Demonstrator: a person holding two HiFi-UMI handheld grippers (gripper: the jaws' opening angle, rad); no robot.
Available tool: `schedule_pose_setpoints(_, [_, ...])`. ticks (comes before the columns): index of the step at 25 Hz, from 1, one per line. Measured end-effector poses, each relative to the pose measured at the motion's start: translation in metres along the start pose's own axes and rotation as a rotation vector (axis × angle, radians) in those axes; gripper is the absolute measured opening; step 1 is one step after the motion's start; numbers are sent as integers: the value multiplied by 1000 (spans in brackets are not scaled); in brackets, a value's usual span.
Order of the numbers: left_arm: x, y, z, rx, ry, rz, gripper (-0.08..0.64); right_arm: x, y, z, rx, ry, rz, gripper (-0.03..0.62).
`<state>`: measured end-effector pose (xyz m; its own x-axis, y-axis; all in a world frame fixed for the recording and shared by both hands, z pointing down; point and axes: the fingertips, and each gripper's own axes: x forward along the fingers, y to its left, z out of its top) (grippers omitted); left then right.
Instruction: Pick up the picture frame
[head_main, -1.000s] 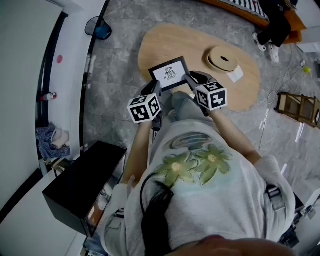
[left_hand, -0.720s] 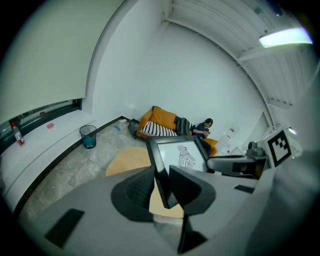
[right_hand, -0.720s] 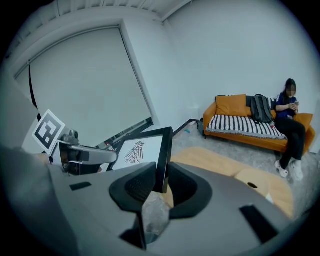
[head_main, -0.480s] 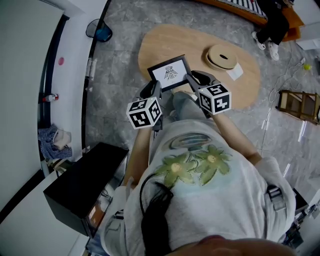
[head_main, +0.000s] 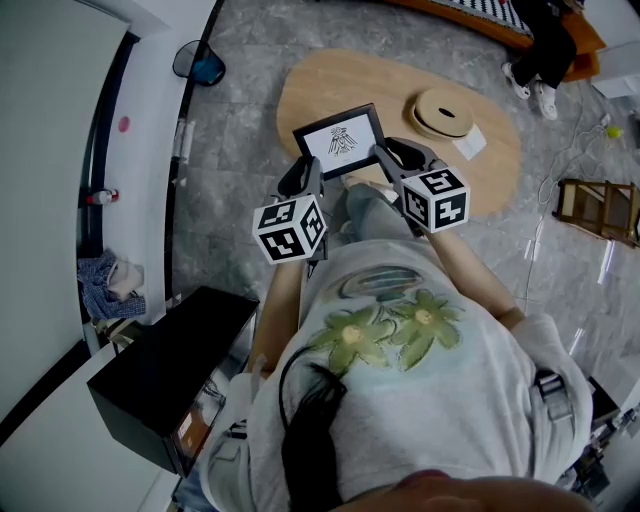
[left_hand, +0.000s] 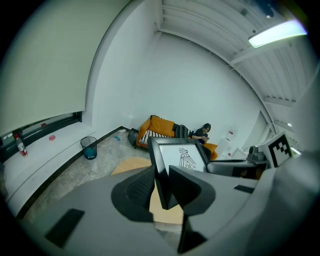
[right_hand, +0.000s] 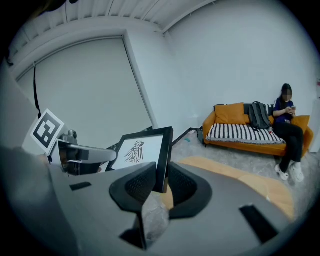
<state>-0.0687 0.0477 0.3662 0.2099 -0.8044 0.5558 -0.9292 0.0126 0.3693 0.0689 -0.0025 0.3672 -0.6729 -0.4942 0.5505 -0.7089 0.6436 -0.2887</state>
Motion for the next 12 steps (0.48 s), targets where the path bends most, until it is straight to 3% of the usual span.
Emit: schedule_pose_setpoints(12, [1,2,3,-9,-13,3,99,2,0,2,-4,-5,-4,81])
